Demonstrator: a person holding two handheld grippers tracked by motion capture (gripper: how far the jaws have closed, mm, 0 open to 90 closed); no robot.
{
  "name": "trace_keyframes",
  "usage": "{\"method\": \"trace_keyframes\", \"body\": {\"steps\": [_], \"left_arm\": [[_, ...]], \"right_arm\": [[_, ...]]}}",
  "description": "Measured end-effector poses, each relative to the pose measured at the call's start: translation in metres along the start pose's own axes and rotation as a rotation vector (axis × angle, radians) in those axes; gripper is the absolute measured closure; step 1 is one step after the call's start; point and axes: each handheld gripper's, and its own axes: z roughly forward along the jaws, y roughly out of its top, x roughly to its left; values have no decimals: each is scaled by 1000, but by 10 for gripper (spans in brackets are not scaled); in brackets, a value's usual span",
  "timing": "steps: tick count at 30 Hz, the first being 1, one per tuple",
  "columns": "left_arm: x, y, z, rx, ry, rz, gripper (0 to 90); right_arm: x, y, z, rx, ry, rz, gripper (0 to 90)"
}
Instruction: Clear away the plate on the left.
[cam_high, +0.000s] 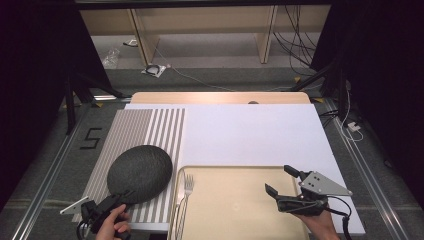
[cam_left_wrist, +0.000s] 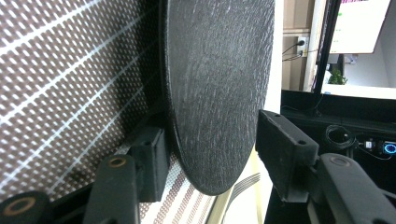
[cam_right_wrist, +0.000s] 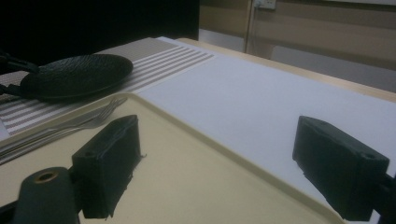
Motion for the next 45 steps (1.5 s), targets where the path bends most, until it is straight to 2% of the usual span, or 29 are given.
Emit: {"method": "trace_keyframes", "body": {"steps": [6, 15, 26, 31, 42, 45], "left_arm": [[-2, -5, 4, -12, 8, 4, 498], [2, -8, 9, -34, -8, -43, 559], [3, -7, 14, -48, 1, -60, 600], [4, -7, 15, -52, -8, -67, 607], [10, -6, 14, -48, -11, -115, 723], [9, -7, 14, -51, -8, -109, 749]], "right_arm": [[0, 0, 0, 4, -1, -2, 159], [1, 0, 1, 8, -1, -4, 160], [1, -1, 2, 10, 2, -5, 160], [2, -1, 3, 9, 4, -6, 160], [2, -1, 2, 12, 7, -8, 160], [2, -1, 2, 12, 8, -6, 160]]}}
